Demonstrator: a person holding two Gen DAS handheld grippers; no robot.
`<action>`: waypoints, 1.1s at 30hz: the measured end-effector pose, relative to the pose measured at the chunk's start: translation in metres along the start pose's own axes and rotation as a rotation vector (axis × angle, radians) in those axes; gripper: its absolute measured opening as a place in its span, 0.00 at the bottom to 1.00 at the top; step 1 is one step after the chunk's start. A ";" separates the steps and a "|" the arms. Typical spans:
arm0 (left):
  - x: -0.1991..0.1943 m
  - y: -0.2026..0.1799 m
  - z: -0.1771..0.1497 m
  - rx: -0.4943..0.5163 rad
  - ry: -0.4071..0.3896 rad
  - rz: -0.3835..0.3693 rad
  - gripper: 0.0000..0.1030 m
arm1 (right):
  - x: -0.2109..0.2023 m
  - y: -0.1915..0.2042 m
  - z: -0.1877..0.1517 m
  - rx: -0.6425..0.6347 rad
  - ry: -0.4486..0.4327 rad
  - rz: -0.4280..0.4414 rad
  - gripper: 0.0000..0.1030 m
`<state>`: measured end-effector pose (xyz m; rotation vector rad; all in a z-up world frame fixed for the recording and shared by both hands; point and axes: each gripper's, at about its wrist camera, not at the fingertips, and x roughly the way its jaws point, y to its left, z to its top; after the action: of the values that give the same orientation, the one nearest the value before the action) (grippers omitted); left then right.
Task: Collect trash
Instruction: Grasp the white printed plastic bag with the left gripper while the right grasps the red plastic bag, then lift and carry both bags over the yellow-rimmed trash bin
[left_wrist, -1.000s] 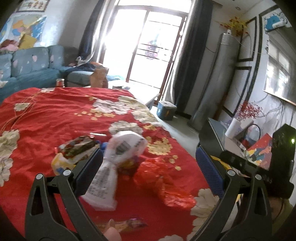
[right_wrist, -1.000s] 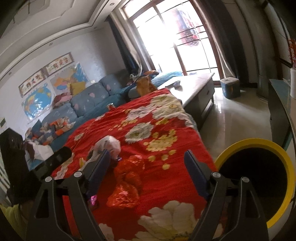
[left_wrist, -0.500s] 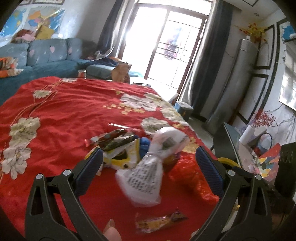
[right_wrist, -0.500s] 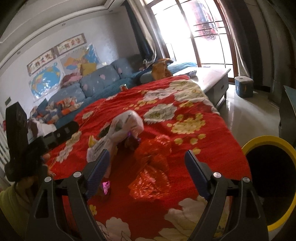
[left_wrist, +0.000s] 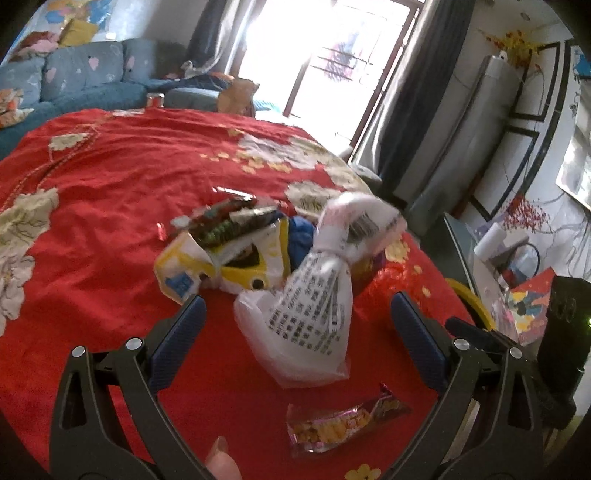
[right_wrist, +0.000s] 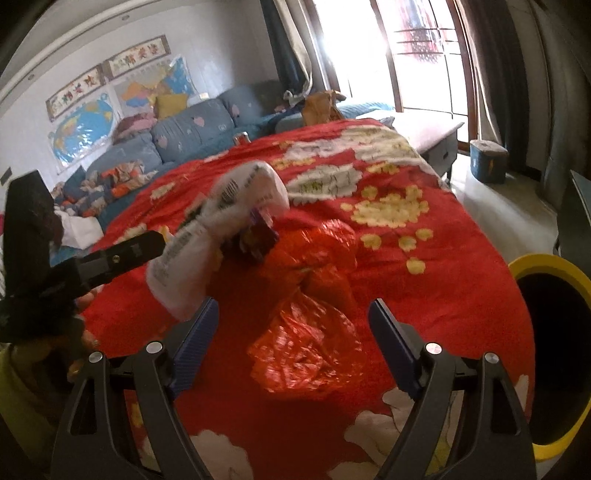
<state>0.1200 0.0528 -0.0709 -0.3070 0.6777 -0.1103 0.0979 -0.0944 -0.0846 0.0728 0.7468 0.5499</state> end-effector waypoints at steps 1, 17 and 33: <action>0.002 0.000 -0.001 0.003 0.007 0.005 0.89 | 0.002 -0.001 -0.002 0.003 0.006 -0.007 0.78; 0.021 0.006 -0.010 -0.010 0.077 0.020 0.69 | 0.012 -0.013 -0.012 0.032 0.038 -0.020 0.58; 0.012 -0.002 -0.009 0.015 0.053 -0.003 0.37 | 0.002 -0.015 -0.005 0.027 0.004 -0.021 0.22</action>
<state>0.1235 0.0462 -0.0837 -0.2916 0.7287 -0.1265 0.1020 -0.1070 -0.0933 0.0886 0.7582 0.5208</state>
